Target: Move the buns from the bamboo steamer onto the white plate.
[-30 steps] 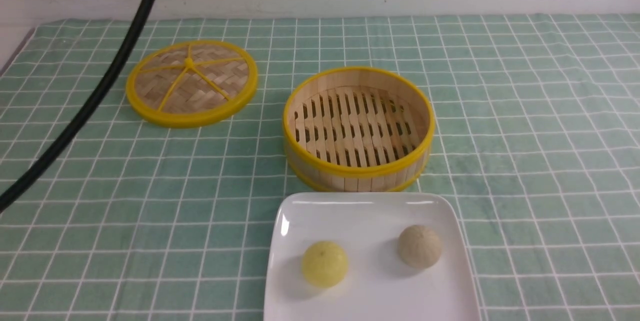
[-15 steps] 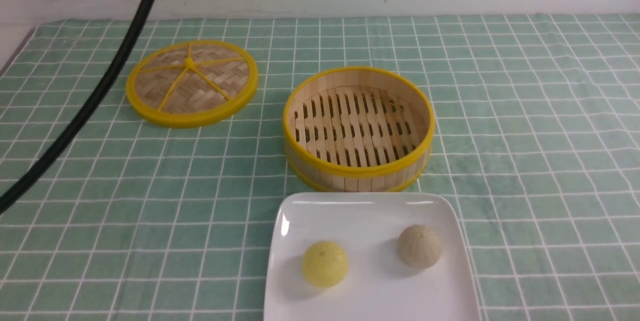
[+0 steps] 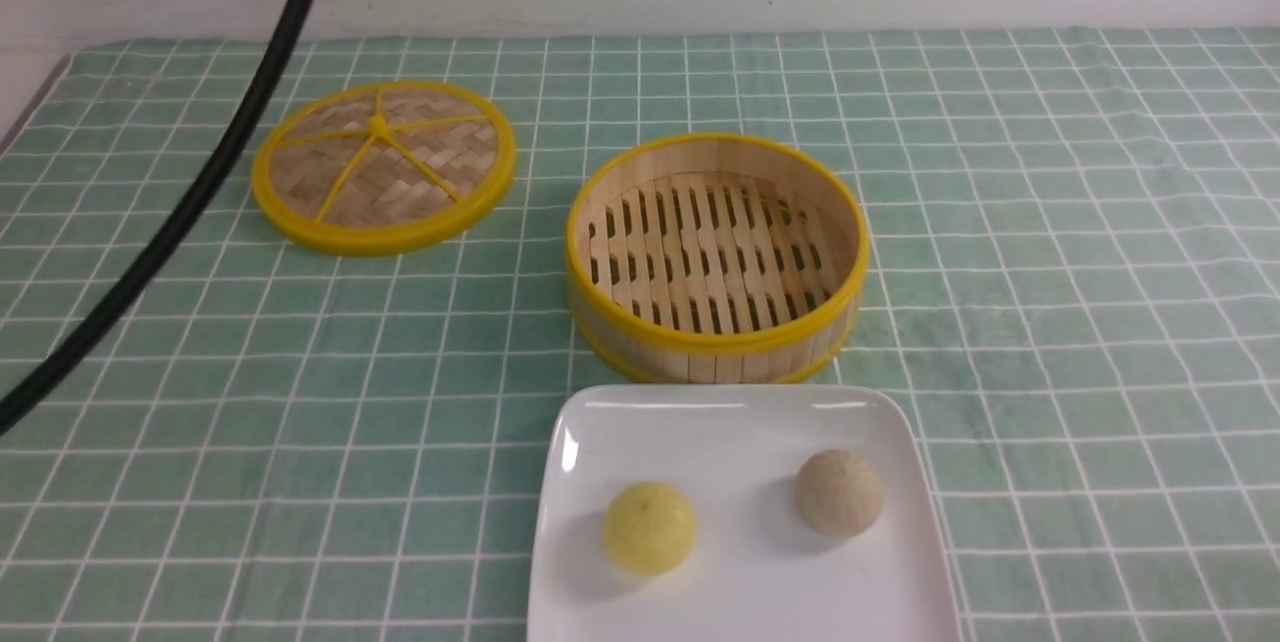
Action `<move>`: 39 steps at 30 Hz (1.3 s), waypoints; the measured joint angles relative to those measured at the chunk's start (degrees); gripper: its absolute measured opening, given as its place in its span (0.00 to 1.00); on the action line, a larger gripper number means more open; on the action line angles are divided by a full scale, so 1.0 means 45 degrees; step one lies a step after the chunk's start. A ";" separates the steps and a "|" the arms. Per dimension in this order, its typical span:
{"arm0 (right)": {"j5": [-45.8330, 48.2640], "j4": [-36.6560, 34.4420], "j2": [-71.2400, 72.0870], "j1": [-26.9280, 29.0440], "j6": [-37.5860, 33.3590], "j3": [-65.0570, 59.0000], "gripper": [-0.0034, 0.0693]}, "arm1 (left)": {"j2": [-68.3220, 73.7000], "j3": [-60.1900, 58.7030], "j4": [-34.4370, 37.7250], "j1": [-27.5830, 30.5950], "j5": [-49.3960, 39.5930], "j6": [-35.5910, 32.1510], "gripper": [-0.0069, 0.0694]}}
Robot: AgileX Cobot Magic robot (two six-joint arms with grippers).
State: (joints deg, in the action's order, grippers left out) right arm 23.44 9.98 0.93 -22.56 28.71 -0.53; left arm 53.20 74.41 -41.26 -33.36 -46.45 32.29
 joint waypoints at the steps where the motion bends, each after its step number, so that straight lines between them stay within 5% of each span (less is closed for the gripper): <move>1: -0.0019 -0.0622 0.0000 0.0000 0.0000 -0.0003 0.31 | 0.0000 0.0000 0.0000 0.0000 -0.0012 0.0000 0.58; 5: -0.0058 -0.1545 0.0000 0.0000 0.0010 -0.0003 0.32 | 0.0000 0.0000 0.0000 0.0000 -0.0049 0.0000 0.58; 16: -0.0046 0.0359 0.0000 0.0000 0.0010 -0.0014 0.34 | 0.0000 0.0000 0.0594 0.0000 0.0141 0.0000 0.57; 34: -0.0036 0.0554 0.0000 0.0000 0.0010 -0.0014 0.36 | 0.0000 0.0000 0.1516 0.0000 0.0554 -0.0015 0.57; 39: -0.0036 0.0554 0.0000 0.0000 0.0010 -0.0014 0.37 | 0.0017 -0.0314 0.0885 0.0057 -0.1625 -0.0965 0.57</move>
State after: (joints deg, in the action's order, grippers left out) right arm 23.28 12.47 0.93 -22.56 28.76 -0.59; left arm 53.28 73.00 -37.28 -33.10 -53.76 27.95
